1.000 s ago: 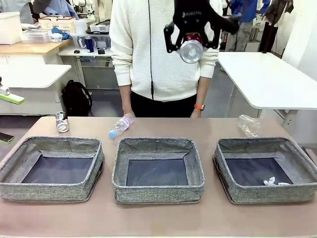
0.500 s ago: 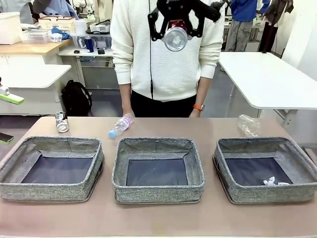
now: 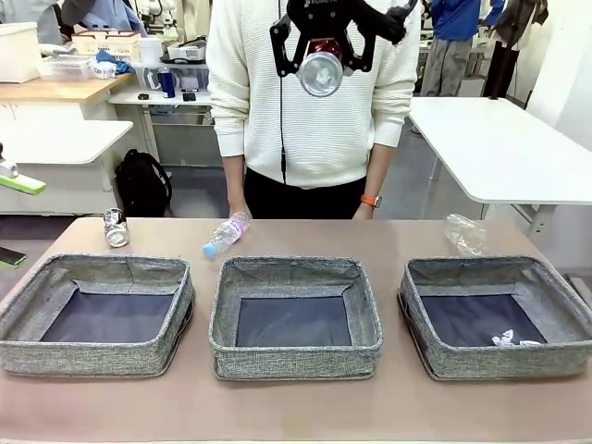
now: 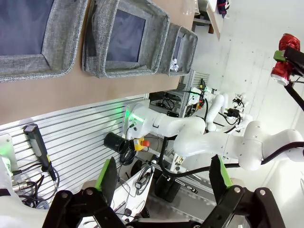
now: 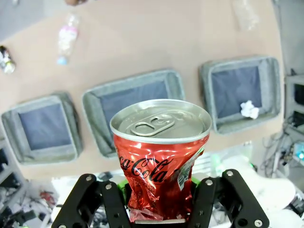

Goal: Sort the waste into the appropriate baskets.
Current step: Pick up the waste item pointed out by the person, then place the picked waste into the Fabric basket indicated by the person.

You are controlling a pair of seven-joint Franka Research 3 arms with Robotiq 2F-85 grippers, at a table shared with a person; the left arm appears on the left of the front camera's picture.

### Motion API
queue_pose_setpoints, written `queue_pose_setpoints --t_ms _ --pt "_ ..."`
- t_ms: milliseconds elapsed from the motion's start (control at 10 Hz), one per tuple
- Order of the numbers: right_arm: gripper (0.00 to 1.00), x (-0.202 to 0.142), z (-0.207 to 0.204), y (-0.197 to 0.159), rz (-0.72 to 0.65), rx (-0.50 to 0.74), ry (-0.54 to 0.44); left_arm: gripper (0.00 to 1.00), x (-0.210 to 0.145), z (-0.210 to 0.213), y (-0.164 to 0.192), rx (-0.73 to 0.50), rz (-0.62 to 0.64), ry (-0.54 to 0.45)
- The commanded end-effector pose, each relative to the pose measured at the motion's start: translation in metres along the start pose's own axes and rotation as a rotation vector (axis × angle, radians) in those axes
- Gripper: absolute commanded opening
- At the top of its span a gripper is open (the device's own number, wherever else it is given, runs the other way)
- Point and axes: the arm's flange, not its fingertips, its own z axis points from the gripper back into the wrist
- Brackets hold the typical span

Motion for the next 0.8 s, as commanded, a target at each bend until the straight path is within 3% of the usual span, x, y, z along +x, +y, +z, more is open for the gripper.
queue_pose_setpoints --t_ms 0,700 --pt "0.04 -0.0006 0.0021 -0.0030 0.014 -0.005 0.002 1.00 0.0007 0.0012 -0.0010 -0.015 -0.020 0.000" --pt "0.04 -0.0006 0.0021 -0.0030 0.014 -0.005 0.002 1.00 0.0007 0.0012 -0.0010 -0.015 -0.020 0.000"
